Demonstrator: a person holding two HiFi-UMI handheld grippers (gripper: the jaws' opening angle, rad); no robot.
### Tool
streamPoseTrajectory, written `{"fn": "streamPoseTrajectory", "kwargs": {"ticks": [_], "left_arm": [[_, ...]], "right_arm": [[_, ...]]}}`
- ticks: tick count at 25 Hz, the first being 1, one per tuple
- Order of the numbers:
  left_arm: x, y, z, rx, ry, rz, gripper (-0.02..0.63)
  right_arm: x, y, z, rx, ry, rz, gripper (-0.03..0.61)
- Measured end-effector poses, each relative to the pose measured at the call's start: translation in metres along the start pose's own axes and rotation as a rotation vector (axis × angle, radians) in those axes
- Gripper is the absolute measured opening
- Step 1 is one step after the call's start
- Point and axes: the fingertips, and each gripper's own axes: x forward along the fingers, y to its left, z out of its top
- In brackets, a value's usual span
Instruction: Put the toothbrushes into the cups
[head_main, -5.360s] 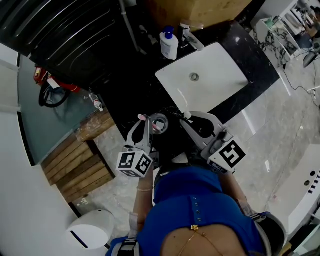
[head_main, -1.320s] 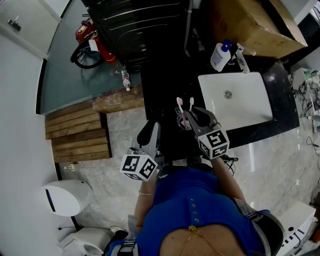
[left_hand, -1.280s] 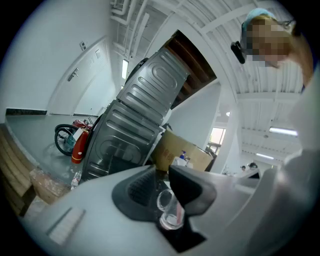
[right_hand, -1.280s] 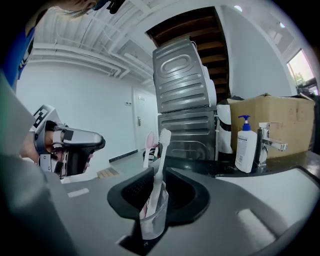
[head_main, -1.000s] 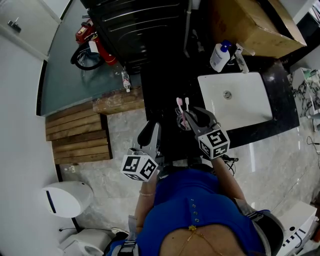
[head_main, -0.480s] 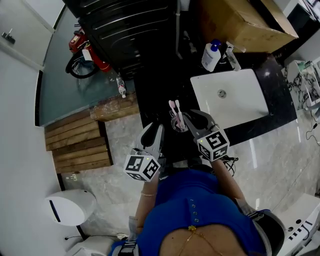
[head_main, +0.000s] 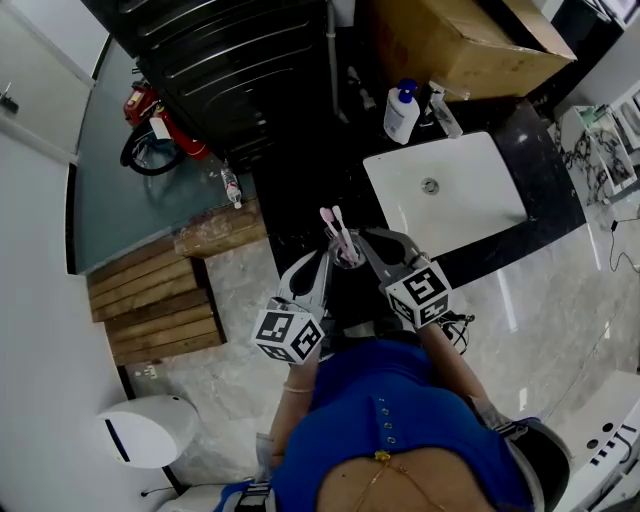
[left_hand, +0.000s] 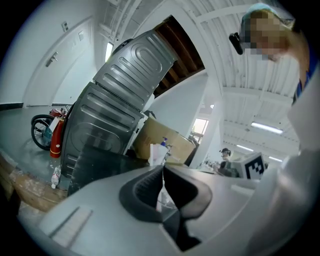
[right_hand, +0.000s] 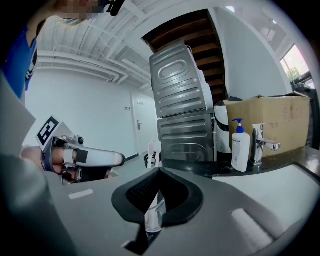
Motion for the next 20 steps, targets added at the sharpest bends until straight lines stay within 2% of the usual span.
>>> {"fn": "streamPoseTrajectory", "kwargs": {"ticks": [5, 9, 14, 20], "left_arm": [[0.005, -0.010, 0.002, 0.011, 0.004, -0.028, 0.005], [0.007, -0.019, 0.011, 0.058, -0.001, -0.041, 0.005], [0.009, -0.031, 0.031, 0.104, -0.032, -0.067, 0.005], [0.008, -0.048, 0.059, 0.162, -0.080, -0.099, 0.005]], "right_arm": [[-0.005, 0.004, 0.006, -0.005, -0.014, 0.011, 0.002], [-0.008, 0.008, 0.017, -0.011, -0.044, 0.037, 0.002], [-0.015, 0.017, 0.041, -0.039, -0.106, 0.093, 0.002], [-0.027, 0.025, 0.077, -0.090, -0.179, 0.114, 0.001]]}}
